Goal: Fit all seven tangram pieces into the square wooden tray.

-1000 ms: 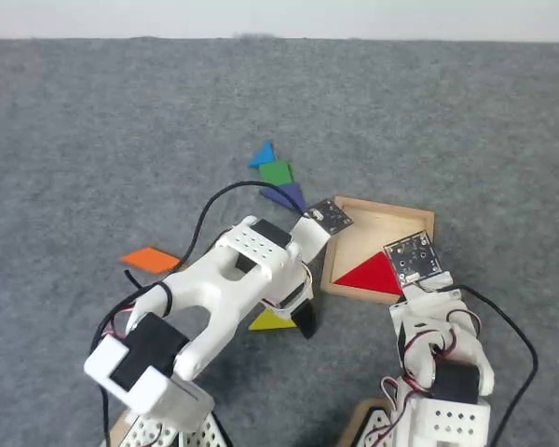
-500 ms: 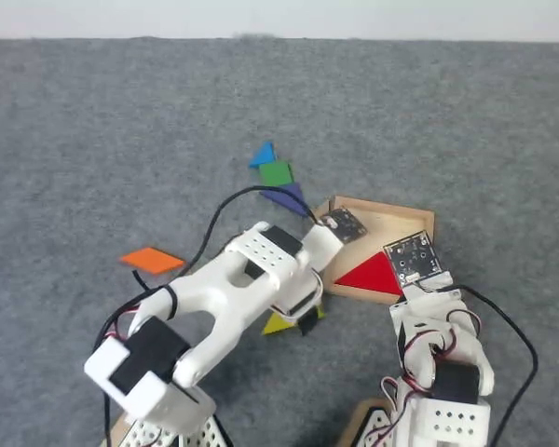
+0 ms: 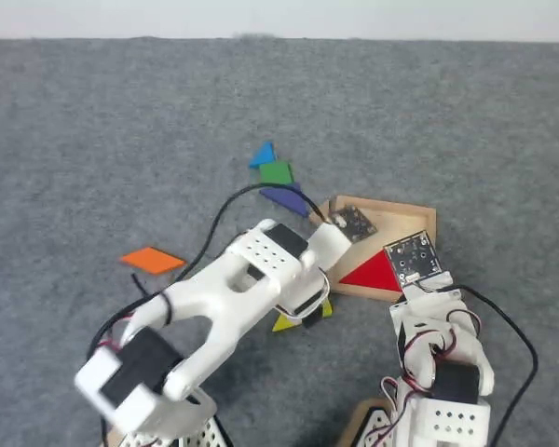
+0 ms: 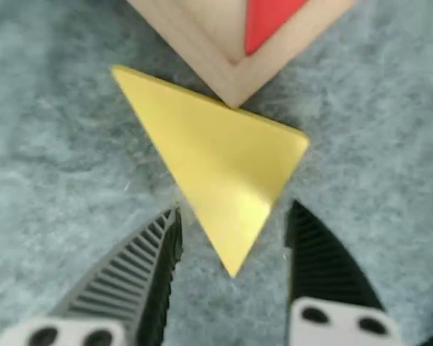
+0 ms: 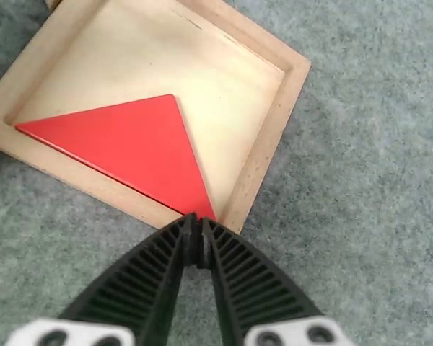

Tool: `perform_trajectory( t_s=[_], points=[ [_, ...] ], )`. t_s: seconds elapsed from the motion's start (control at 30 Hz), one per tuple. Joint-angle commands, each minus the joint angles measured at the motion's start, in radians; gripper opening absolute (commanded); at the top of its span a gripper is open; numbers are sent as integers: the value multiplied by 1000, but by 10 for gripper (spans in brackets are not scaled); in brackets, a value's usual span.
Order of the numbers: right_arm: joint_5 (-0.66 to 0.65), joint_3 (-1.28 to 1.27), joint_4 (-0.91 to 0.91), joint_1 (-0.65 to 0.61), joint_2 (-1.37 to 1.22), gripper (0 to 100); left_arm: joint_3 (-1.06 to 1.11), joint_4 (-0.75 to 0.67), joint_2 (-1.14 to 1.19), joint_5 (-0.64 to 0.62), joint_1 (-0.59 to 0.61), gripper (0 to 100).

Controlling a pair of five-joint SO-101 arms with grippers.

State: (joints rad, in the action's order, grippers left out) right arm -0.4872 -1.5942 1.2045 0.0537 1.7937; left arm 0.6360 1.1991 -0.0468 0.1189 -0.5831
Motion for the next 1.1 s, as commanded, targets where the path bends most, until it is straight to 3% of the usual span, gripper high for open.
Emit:
perform_trajectory(
  t_s=[0.0, 0.17, 0.43, 0.7, 0.9, 1.07],
  points=[
    [-18, 14, 4, -7, -2, 9, -50, 26, -157, -34, -9, 295],
    [-18, 14, 2, -7, -2, 9, -51, -40, -114, -61, -8, 297],
    [-18, 12, 1, -7, -2, 9, -71, -187, 180, -89, -6, 296],
    [-18, 12, 1, -5, -2, 9, -136, -146, 259, -87, -6, 239],
    [-18, 12, 1, -7, -2, 9, -107, -126, 252, -75, -5, 141],
    [-18, 12, 2, -5, -2, 9, -122, -126, 221, -81, 87, 141]
  ],
)
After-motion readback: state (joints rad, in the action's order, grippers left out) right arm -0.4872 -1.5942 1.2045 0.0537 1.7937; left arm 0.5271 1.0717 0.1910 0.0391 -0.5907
